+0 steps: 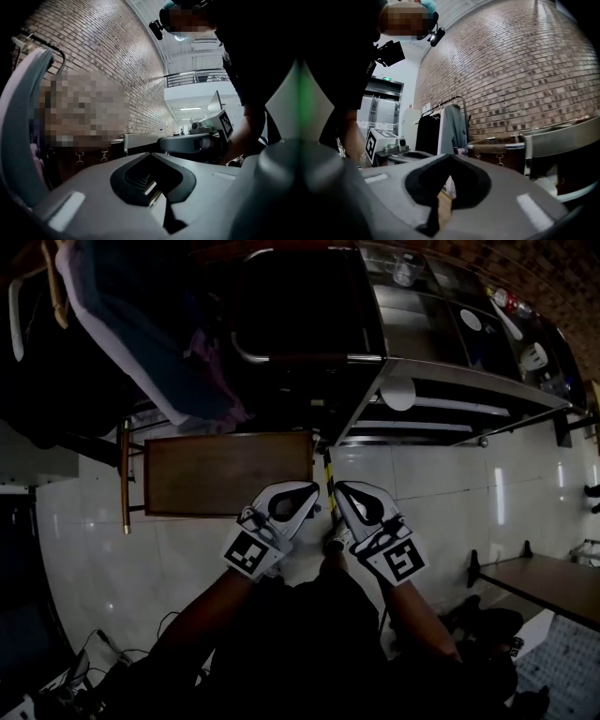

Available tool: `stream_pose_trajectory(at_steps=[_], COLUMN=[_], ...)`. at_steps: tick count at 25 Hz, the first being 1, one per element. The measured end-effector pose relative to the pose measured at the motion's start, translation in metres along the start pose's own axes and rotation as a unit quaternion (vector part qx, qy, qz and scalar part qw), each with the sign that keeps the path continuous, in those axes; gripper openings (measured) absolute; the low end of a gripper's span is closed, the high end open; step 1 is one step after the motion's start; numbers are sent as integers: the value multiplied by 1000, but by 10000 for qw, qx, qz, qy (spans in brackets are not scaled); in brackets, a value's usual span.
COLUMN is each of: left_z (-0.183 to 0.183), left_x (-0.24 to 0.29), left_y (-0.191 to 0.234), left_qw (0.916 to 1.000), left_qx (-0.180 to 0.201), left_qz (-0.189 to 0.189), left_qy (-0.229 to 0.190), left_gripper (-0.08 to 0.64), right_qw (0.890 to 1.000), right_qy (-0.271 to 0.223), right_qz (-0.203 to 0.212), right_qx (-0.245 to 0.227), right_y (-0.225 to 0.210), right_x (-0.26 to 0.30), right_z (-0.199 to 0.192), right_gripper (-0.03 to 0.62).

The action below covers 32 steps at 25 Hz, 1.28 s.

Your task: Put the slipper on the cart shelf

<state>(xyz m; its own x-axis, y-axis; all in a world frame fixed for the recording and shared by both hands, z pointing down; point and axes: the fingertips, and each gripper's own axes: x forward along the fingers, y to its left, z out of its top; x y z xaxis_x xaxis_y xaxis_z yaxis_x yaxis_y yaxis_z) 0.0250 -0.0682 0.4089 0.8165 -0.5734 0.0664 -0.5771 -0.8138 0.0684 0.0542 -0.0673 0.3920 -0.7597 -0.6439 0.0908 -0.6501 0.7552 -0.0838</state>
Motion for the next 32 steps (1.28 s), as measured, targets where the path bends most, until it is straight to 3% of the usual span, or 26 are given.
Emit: stream_pose_trajectory(at_steps=[6,12,19,32], left_z=[22,36,50,63], left_x=[-103,-171,-210,-237], left_y=[4,-1,-8,-39], left_qw=[9999,9994,9994,9990], left_qx=[166,326,258,211], left_qz=[22,-27,-13,74], left_qy=[-43,-130,-244,-389], left_gripper=[5,4,5,3], right_qw=[9994,9991,9981,9961], right_qy=[-73,-22,74,176], right_qz=[340,419,618,851], right_qx=[6,-7,-53,-159], right_y=[104,174,216,250], right_x=[25,40,47,24], right_z=[20,31,40,48], right_gripper=[0,0,0,0])
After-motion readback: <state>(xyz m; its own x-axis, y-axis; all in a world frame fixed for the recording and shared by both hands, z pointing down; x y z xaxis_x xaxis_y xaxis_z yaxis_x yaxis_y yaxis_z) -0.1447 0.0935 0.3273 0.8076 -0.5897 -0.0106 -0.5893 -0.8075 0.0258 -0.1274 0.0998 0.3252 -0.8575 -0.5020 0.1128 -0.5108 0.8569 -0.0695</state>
